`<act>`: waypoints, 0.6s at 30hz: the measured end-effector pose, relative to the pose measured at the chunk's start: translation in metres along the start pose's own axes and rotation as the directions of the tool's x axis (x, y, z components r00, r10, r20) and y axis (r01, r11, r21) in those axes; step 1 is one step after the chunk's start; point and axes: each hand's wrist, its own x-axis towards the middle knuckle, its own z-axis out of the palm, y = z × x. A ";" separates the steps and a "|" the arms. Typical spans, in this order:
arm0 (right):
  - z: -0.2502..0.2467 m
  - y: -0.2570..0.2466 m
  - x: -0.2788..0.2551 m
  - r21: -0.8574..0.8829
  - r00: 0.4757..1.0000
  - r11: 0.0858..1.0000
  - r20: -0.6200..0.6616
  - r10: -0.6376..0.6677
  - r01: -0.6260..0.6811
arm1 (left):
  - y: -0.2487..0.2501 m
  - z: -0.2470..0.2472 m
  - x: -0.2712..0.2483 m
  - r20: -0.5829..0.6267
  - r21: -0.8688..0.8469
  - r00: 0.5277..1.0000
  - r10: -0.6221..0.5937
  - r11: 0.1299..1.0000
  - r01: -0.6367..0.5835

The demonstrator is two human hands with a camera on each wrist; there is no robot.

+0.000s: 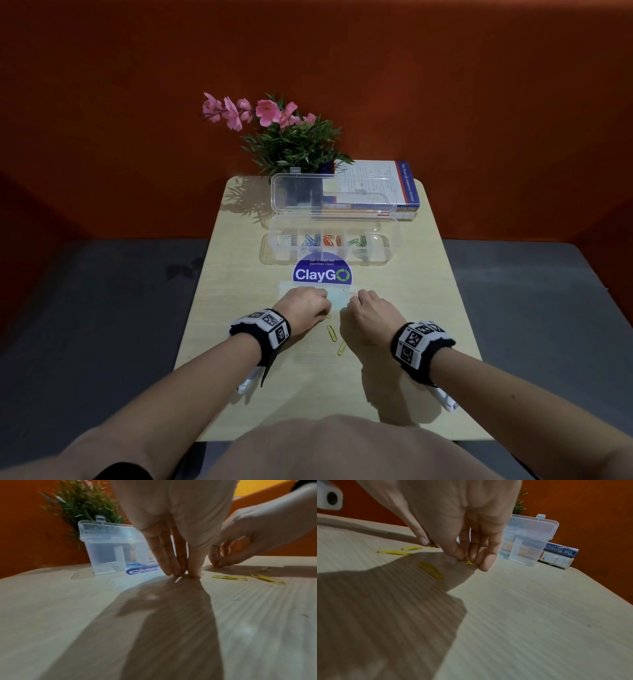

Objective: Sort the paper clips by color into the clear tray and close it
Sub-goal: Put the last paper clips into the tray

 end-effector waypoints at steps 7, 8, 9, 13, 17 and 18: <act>-0.002 -0.002 -0.002 -0.112 0.998 0.993 0.045 -0.039 0.044 | 0.007 -0.007 0.007 0.072 0.193 0.997 0.042 0.980 -0.055; -0.003 -0.003 0.000 -0.129 0.998 0.991 0.053 -0.039 0.045 | 0.008 -0.007 0.007 0.072 0.201 0.996 0.045 0.978 -0.058; -0.004 -0.004 0.001 -0.148 0.997 0.988 0.068 -0.043 0.052 | 0.009 -0.006 0.007 0.075 0.210 0.996 0.048 0.976 -0.063; -0.014 -0.011 0.004 -0.243 0.996 0.968 0.077 -0.052 0.070 | 0.014 -0.005 0.009 0.077 0.255 0.995 0.067 0.963 -0.085; -0.010 -0.011 0.011 -0.210 0.999 0.977 0.026 -0.035 0.040 | 0.015 -0.003 0.009 0.060 0.254 0.996 0.062 0.964 -0.075; -0.019 -0.014 0.006 -0.213 0.997 0.974 0.010 -0.081 0.082 | 0.015 -0.003 0.010 0.051 0.250 0.997 0.062 0.966 -0.073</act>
